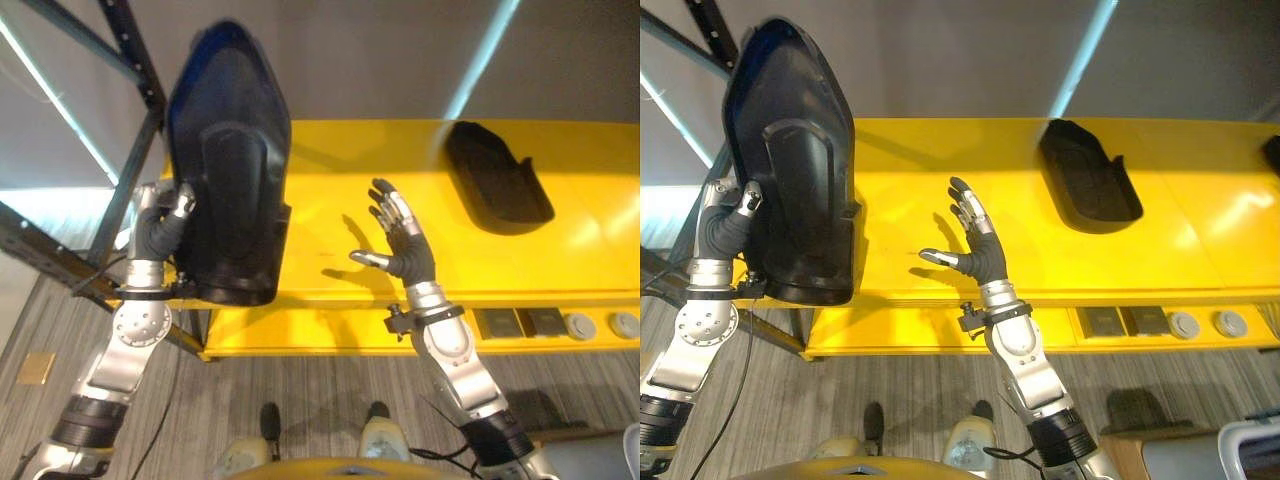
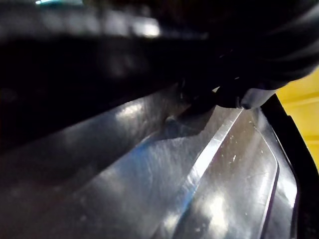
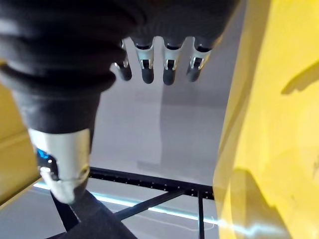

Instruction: Move parts from the plastic box to the shelf.

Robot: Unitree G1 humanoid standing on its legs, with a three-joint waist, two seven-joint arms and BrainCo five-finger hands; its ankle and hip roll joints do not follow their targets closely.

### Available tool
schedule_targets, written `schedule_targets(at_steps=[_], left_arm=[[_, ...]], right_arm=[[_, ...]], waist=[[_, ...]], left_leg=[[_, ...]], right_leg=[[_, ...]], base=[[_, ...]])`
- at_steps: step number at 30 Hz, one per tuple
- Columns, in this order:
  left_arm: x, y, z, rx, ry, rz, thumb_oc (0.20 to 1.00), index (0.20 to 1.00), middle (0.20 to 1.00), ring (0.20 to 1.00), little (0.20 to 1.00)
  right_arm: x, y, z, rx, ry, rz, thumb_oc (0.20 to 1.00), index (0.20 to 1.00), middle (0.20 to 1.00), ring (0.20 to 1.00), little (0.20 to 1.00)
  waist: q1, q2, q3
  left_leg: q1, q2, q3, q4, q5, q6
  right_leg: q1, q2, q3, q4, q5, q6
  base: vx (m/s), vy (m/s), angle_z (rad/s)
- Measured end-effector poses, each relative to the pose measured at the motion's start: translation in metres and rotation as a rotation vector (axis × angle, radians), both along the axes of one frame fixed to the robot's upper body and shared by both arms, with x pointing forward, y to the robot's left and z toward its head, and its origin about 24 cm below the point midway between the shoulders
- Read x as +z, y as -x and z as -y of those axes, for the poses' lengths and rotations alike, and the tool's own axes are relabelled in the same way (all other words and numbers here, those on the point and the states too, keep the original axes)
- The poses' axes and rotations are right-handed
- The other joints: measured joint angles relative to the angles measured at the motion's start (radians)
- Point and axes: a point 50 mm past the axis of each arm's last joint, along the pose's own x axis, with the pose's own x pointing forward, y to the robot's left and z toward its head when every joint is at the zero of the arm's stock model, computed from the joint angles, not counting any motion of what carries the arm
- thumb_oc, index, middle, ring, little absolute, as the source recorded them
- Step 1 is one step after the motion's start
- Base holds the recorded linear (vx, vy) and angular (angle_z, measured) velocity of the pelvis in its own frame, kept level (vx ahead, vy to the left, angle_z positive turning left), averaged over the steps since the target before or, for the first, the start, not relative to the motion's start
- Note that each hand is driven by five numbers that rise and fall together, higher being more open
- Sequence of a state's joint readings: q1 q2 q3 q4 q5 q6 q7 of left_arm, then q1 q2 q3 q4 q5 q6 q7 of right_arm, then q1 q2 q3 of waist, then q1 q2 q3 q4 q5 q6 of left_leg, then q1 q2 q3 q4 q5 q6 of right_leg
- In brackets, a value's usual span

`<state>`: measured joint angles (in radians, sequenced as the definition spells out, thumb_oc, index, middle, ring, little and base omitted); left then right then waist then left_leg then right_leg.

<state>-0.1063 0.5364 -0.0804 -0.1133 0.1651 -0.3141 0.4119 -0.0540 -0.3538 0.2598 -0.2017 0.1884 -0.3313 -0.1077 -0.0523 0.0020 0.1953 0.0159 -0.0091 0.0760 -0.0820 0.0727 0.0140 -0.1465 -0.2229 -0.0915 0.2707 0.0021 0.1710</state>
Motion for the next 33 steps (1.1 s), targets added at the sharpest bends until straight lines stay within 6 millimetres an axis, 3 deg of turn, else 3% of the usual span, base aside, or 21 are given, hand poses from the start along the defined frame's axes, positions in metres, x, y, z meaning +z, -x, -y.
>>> schedule_targets(at_steps=[1,2,3,4,5,6,7,9,13,17,23,26,33], left_arm=[[0.0,0.0,0.0,0.0,0.0,0.0,0.2,0.2,0.2,0.2,0.2],[-0.012,-0.005,-0.005,0.043,0.022,-0.044,0.2,0.2,0.2,0.2,0.2],[-0.012,-0.005,-0.005,0.043,0.022,-0.044,0.2,0.2,0.2,0.2,0.2],[-0.019,-0.006,-0.013,0.094,0.029,-0.081,0.2,0.2,0.2,0.2,0.2],[-0.019,-0.006,-0.013,0.094,0.029,-0.081,0.2,0.2,0.2,0.2,0.2],[-0.028,-0.005,-0.016,0.13,0.057,-0.119,0.2,0.2,0.2,0.2,0.2],[-0.03,-0.005,-0.016,0.139,0.059,-0.127,0.2,0.2,0.2,0.2,0.2],[-0.035,-0.004,-0.015,0.152,0.074,-0.149,0.2,0.2,0.2,0.2,0.2],[-0.03,-0.01,-0.016,0.186,0.098,-0.122,0.2,0.2,0.2,0.2,0.2],[-0.014,-0.027,-0.018,0.206,0.088,-0.066,0.2,0.2,0.2,0.2,0.2],[0.032,-0.068,-0.044,0.313,0.022,0.01,0.2,0.2,0.2,0.2,0.2],[0.049,-0.073,-0.059,0.347,0.001,0.027,0.2,0.2,0.2,0.2,0.2],[0.082,-0.083,-0.069,0.343,-0.044,0.053,0.2,0.2,0.2,0.2,0.2]], right_arm=[[0.0,0.0,0.0,0.0,0.0,0.0,1.0,1.0,1.0,1.0,1.0],[-0.001,0.012,0.005,0.002,0.012,-0.004,1.0,1.0,1.0,1.0,1.0],[-0.001,0.012,0.005,0.002,0.012,-0.004,1.0,1.0,1.0,1.0,1.0],[-0.003,0.02,0.01,-0.011,0.011,-0.016,1.0,1.0,1.0,1.0,1.0],[-0.003,0.02,0.01,-0.011,0.011,-0.016,1.0,1.0,1.0,1.0,1.0],[0.006,0.021,0.021,-0.026,0.062,0.02,1.0,1.0,1.0,1.0,1.0],[0.011,0.022,0.024,-0.026,0.082,0.04,1.0,1.0,1.0,1.0,1.0],[0.015,0.021,0.026,-0.004,0.116,0.055,1.0,1.0,1.0,1.0,1.0],[0.022,0.016,0.024,0.021,0.128,0.083,1.0,1.0,1.0,1.0,1.0],[0.029,0.012,0.02,0.038,0.128,0.117,1.0,1.0,1.0,1.0,1.0],[0.028,0.012,0.002,0.146,0.101,0.105,1.0,1.0,1.0,1.0,1.0],[0.029,0.012,0.0,0.157,0.1,0.11,1.0,1.0,1.0,1.0,1.0],[0.037,0.005,-0.003,0.175,0.089,0.144,1.0,1.0,1.0,1.0,1.0]], waist=[[0.0,0.0,0.0],[-0.021,0.01,0.015],[-0.021,0.01,0.015],[-0.038,-0.001,0.017],[-0.038,-0.001,0.017],[-0.047,0.015,0.016],[-0.048,0.018,0.016],[-0.056,0.019,0.016],[-0.064,0.034,0.019],[-0.087,0.057,0.028],[-0.101,0.063,0.06],[-0.109,0.066,0.069],[-0.107,0.072,0.107]], left_leg=[[0.0,0.0,0.0,0.0,0.0,0.0],[-0.009,0.038,-0.015,0.0,-0.005,-0.027],[-0.009,0.038,-0.015,0.0,-0.005,-0.027],[-0.02,0.041,-0.023,0.0,0.009,-0.036],[-0.02,0.041,-0.023,0.0,0.009,-0.036],[-0.035,0.059,-0.023,-0.001,0.012,-0.054],[-0.043,0.068,-0.02,0.0,0.018,-0.065],[-0.037,0.087,-0.016,-0.001,0.019,-0.072],[-0.067,0.095,0.006,-0.001,0.031,-0.075],[-0.123,0.095,0.013,0.0,0.037,-0.075],[-0.195,0.088,0.033,-0.001,0.051,-0.07],[-0.228,0.089,0.033,-0.001,0.056,-0.074],[-0.263,0.087,0.036,-0.001,0.064,-0.072]], right_leg=[[0.0,0.0,0.0,0.0,0.0,0.0],[0.009,0.196,0.141,0.0,-0.107,-0.031],[0.009,0.196,0.141,0.0,-0.107,-0.031],[0.022,0.284,0.179,-0.073,-0.108,-0.113],[0.022,0.284,0.179,-0.073,-0.108,-0.113],[0.076,0.281,0.112,-0.209,-0.013,-0.184],[0.101,0.291,0.102,-0.276,0.027,-0.197],[0.14,0.307,0.096,-0.347,0.059,-0.203],[0.107,0.313,0.108,-0.353,0.078,-0.219],[0.042,0.314,0.123,-0.353,0.095,-0.21],[-0.033,0.307,0.137,-0.353,0.115,-0.192],[-0.066,0.306,0.136,-0.353,0.123,-0.193],[-0.102,0.305,0.138,-0.353,0.134,-0.196]], base=[[0.05,-0.071,-0.03],[-0.01,-0.076,0.05],[0.02,-0.199,0.19],[0.03,-0.124,0.14],[0.05,-0.172,0.12],[0.11,-0.122,-0.04],[0.14,-0.154,-0.02],[0.08,-0.14,0.03],[-0.06,-0.054,-0.1],[-0.05,-0.038,-0.13],[-0.04,-0.029,-0.09],[-0.01,-0.009,0.0],[0.0,-0.003,0.0]])
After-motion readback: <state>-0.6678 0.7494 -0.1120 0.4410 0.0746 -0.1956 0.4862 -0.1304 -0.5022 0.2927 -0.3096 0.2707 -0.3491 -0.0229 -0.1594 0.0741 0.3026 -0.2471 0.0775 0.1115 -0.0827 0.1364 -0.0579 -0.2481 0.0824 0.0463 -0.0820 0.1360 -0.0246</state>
